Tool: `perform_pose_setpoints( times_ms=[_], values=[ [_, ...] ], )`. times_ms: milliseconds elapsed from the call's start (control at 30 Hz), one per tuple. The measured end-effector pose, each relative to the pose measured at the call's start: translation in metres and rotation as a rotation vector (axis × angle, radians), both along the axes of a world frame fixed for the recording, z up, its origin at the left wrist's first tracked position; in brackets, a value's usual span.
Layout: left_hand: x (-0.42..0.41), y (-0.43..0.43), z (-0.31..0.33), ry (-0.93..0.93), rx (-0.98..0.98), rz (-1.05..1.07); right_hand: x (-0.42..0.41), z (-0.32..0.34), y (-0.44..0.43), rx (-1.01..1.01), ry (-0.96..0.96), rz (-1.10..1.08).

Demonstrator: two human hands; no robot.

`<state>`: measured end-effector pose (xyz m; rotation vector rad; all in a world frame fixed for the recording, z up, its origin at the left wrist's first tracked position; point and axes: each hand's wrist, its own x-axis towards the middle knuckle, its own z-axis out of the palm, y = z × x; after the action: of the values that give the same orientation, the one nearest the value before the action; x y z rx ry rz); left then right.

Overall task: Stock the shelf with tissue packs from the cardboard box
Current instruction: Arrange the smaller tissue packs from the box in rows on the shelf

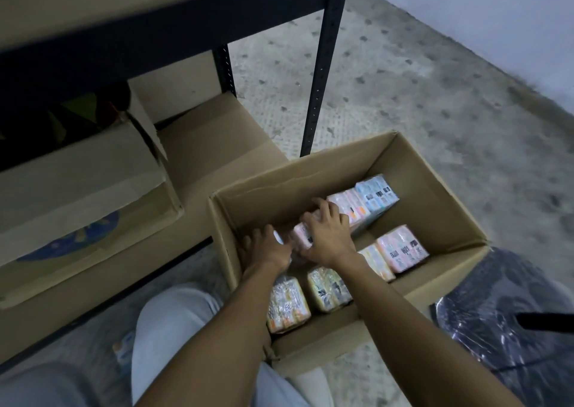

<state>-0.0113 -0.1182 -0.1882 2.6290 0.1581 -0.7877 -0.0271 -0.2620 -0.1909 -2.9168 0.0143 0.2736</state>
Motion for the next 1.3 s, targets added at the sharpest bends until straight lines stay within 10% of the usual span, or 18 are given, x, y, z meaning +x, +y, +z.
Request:
perform_pose_setpoints(
  times_ms=[700,1300],
  values=[
    [-0.008,0.011,0.074,-0.217,-0.163,0.006,-0.012,0.064,-0.006,0.111,-0.008,-0.11],
    [-0.047,0.06,0.249,-0.686,-0.383,-0.009,-0.066,0.236,0.002,0.276,-0.543,-0.159]
  ],
)
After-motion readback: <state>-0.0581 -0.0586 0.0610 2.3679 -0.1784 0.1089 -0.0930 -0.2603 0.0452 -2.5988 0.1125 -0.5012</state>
